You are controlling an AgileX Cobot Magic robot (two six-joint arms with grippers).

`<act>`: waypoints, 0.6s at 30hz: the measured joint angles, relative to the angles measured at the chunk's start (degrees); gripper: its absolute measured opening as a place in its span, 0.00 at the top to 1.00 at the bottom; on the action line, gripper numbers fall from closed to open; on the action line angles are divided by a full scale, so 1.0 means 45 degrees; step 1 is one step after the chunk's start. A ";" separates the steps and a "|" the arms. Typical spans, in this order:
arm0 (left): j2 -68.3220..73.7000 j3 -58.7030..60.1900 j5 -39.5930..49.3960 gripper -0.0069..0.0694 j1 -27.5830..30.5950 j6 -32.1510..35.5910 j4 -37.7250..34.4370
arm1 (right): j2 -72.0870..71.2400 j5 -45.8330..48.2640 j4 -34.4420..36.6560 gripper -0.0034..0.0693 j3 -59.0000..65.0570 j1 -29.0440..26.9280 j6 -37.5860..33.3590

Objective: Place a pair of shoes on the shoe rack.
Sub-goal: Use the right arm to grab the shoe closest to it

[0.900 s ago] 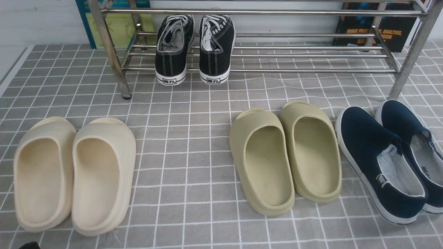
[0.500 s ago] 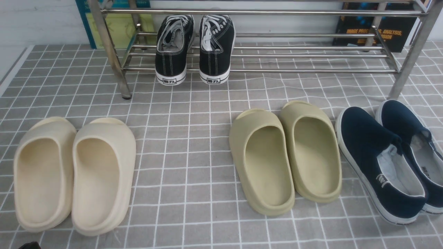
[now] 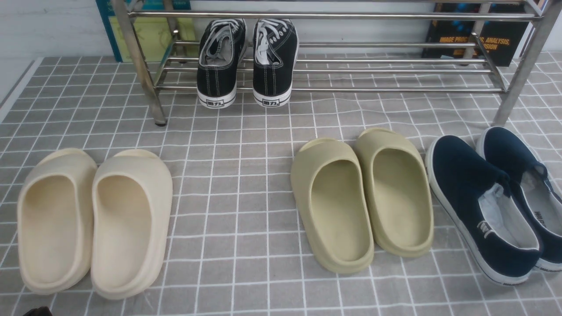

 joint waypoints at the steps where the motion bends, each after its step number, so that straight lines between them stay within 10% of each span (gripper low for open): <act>1: 0.0000 0.0000 0.0000 0.83 0.0000 0.0000 0.0000 | 0.0000 -0.0051 0.0000 0.62 0.0000 0.0000 0.0000; 18: 0.0000 0.0000 0.0000 0.80 0.0000 0.0000 0.0000 | 0.0000 -0.0120 0.1158 0.62 0.0000 0.0000 0.0052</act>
